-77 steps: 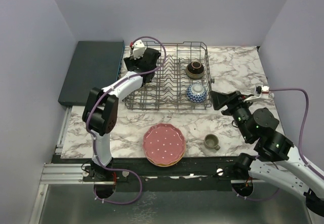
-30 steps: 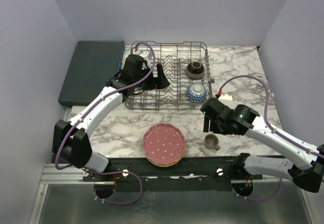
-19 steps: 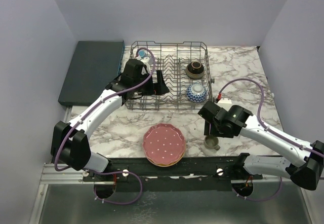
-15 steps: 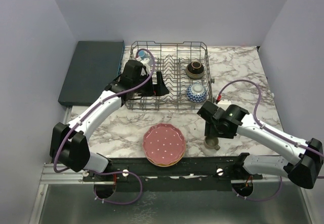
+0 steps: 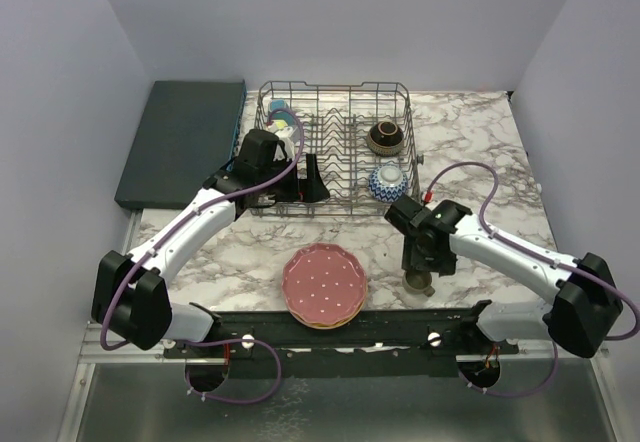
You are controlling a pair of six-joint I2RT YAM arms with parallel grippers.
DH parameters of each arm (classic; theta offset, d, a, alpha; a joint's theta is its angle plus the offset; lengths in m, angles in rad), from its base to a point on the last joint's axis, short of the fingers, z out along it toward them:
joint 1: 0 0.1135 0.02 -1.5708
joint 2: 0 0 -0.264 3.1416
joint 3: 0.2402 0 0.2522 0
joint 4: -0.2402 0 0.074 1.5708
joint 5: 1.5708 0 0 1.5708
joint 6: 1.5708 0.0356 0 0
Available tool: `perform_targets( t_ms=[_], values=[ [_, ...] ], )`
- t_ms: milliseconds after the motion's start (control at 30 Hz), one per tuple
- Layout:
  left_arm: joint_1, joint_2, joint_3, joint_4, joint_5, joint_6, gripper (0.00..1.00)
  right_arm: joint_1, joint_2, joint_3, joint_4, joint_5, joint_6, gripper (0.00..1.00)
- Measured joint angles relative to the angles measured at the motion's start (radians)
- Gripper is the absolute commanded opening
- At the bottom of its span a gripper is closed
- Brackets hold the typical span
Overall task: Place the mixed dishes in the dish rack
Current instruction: Pick up the cup at the center of the board.
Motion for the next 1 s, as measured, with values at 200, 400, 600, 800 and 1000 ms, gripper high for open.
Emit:
perform_targets(
  t_ms=[200,400,600,800,1000],
  values=[
    [0.000,0.000,-0.021,-0.009,0.025,0.001,0.99,-0.003,0.050,-0.027,0.026,-0.021,-0.001,0.68],
    [0.000,0.000,-0.021,-0.009,0.040,0.001,0.99,-0.008,0.089,-0.030,0.060,-0.034,-0.008,0.68],
    [0.000,0.000,-0.021,-0.010,0.045,0.001,0.99,-0.023,0.117,-0.034,0.095,-0.040,-0.019,0.68],
    [0.000,0.000,-0.023,-0.012,0.045,0.001,0.99,-0.034,0.119,-0.047,0.144,-0.060,-0.030,0.68],
    [0.000,0.000,-0.029,-0.013,0.045,0.001,0.99,-0.034,0.126,-0.058,0.187,-0.084,-0.034,0.67]
  ],
)
